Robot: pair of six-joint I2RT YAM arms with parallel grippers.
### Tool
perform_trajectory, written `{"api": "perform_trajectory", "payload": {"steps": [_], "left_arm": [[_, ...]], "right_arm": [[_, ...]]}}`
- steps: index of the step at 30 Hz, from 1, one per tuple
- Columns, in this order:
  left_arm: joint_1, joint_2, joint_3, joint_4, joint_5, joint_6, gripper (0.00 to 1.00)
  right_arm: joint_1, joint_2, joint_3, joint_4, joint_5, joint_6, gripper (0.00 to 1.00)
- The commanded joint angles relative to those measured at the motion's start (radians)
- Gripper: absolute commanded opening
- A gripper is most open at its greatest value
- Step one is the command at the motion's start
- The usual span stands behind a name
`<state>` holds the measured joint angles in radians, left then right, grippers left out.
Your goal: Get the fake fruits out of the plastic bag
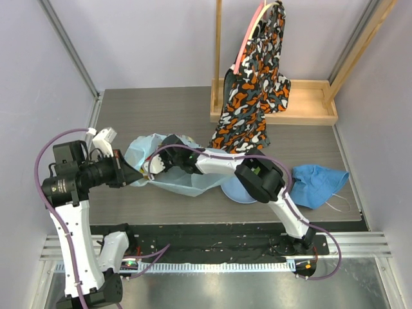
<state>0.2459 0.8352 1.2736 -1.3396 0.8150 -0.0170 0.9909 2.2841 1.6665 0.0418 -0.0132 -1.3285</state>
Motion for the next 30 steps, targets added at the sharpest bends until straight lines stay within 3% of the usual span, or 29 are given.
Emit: {"api": "perform_trajectory", "payload": {"steps": [1, 6, 17, 24, 27, 30], "left_arm": [[-0.010, 0.010, 0.017, 0.022, -0.007, 0.003, 0.00], [-0.010, 0.022, 0.021, 0.060, -0.050, -0.009, 0.00], [-0.010, 0.068, 0.013, 0.203, -0.102, -0.104, 0.00], [0.004, 0.096, 0.036, 0.287, -0.097, -0.218, 0.00], [0.009, 0.082, 0.043, 0.281, -0.105, -0.233, 0.00], [0.009, 0.051, 0.030, 0.280, -0.106, -0.224, 0.00]], "right_arm": [[0.005, -0.113, 0.018, -0.066, -0.019, 0.162, 0.15], [0.000, -0.291, -0.033, -0.108, -0.138, 0.317, 0.15], [-0.008, -0.520, -0.040, -0.278, -0.453, 0.917, 0.15], [-0.012, -0.554, 0.132, -0.272, -0.498, 1.201, 0.14], [-0.011, -0.610, 0.233, -0.376, -0.447, 1.140, 0.14], [-0.012, -0.650, 0.340, -0.629, -0.345, 0.958, 0.13]]}}
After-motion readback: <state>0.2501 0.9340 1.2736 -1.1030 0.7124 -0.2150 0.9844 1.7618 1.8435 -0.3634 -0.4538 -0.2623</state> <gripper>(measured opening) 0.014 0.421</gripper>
